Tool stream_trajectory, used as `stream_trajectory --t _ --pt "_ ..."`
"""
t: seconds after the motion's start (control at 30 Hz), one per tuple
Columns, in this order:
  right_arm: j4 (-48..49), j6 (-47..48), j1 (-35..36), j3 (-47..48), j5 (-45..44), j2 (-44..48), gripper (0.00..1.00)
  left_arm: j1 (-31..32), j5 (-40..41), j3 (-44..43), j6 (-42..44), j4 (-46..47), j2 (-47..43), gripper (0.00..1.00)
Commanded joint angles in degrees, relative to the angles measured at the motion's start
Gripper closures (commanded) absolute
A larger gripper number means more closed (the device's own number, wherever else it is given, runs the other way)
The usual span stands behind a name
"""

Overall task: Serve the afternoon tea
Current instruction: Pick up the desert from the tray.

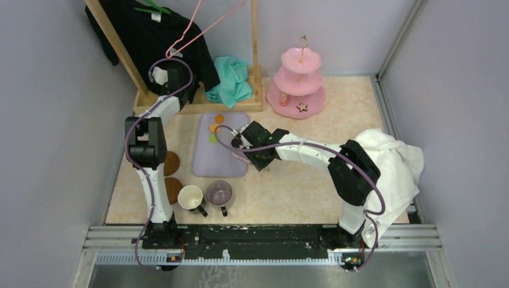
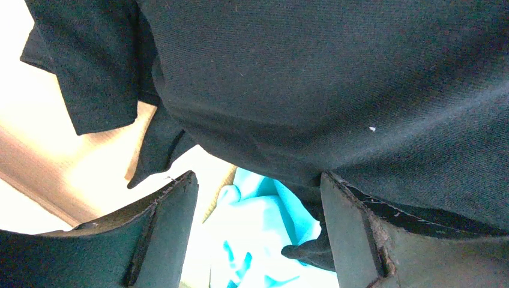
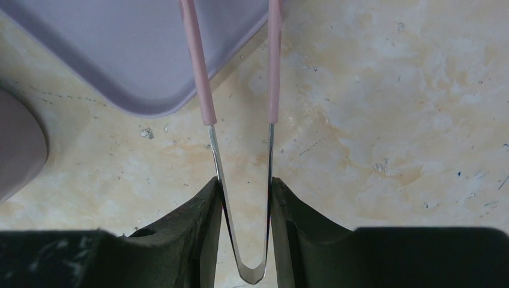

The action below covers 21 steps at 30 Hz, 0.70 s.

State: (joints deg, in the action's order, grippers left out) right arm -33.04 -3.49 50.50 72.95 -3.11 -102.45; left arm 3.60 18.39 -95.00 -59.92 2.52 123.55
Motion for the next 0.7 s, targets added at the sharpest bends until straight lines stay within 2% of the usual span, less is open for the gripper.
stream_trajectory --t 0.0,0.33,0.67 --pt "-1.2 -3.2 0.2 3.5 -2.7 0.7 0.67 -0.4 0.0 -1.5 0.6 0.3 -0.6 0.20" --pt "-5.5 -3.9 -0.3 11.5 -4.1 -4.9 0.67 -0.4 -0.3 -2.5 0.7 0.0 0.2 0.20" --pt "-6.1 -3.6 -1.7 15.6 -2.4 -8.9 0.65 -0.5 -0.2 -3.8 0.7 -0.6 0.9 0.20"
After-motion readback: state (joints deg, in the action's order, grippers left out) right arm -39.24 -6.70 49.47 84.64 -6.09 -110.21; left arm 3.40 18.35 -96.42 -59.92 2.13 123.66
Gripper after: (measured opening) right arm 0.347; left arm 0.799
